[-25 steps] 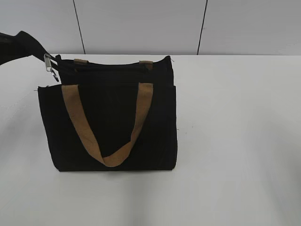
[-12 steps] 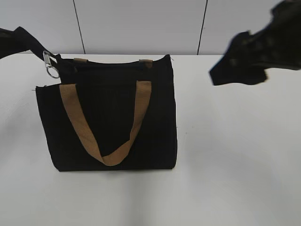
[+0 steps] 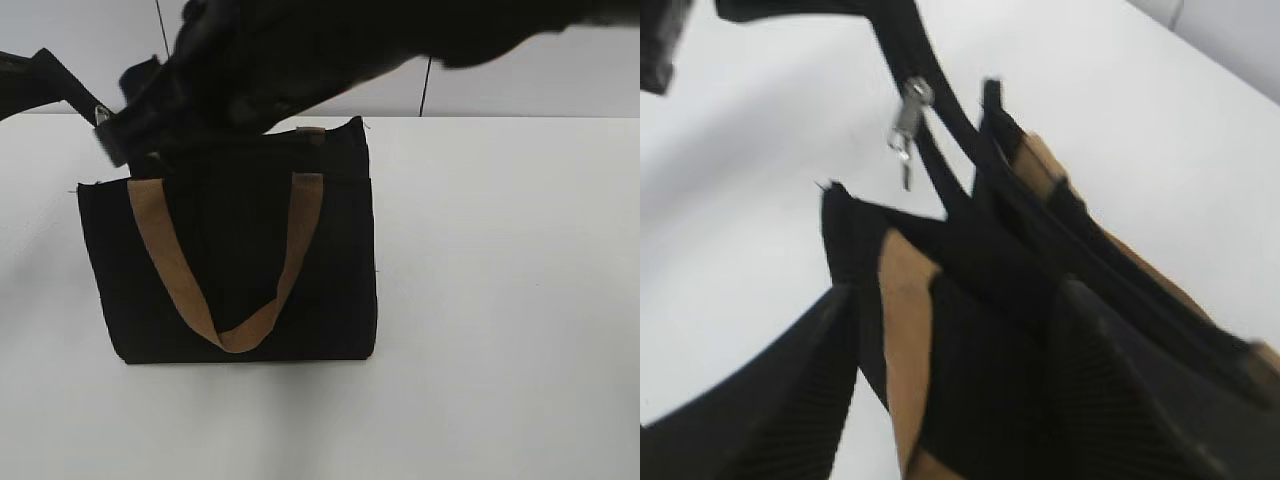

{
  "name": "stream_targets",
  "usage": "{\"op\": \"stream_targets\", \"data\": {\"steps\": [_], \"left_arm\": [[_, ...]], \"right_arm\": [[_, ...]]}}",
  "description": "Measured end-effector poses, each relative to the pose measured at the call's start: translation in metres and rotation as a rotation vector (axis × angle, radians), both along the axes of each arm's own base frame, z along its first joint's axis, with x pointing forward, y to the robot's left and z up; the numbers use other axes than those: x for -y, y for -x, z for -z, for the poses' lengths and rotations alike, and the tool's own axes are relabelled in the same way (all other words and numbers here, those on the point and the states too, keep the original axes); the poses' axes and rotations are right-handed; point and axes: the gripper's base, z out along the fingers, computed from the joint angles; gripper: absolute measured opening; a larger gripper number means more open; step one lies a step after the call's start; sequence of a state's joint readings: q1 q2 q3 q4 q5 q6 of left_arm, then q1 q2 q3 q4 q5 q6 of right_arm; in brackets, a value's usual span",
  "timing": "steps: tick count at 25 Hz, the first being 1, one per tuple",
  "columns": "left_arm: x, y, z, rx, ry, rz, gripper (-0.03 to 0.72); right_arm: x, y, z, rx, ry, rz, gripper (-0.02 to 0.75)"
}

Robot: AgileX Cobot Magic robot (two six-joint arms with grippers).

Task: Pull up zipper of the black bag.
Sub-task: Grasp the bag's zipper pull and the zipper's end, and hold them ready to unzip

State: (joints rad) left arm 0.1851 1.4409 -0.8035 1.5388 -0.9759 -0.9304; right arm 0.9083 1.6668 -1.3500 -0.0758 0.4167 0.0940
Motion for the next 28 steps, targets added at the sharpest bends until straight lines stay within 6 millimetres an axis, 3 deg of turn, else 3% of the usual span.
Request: {"op": "stream_targets", "data": {"steps": [4, 8, 19, 28], "left_arm": [[0.001, 0.001, -0.001, 0.003, 0.012, 0.012, 0.023], [0.001, 0.001, -0.001, 0.004, 0.017, 0.019, 0.023], [0.003, 0.003, -0.002, 0.007, 0.03, 0.041, 0.023], [0.004, 0.003, -0.003, 0.009, 0.038, 0.054, 0.023]], "right_arm": [[-0.026, -0.004, 0.022, 0.062, -0.043, -0.055, 0.349], [-0.035, -0.01, 0.039, 0.072, -0.042, -0.068, 0.283], [-0.044, -0.021, 0.062, 0.091, -0.056, -0.071, 0.23], [-0.038, -0.032, 0.063, 0.087, -0.069, -0.035, 0.222]]}}
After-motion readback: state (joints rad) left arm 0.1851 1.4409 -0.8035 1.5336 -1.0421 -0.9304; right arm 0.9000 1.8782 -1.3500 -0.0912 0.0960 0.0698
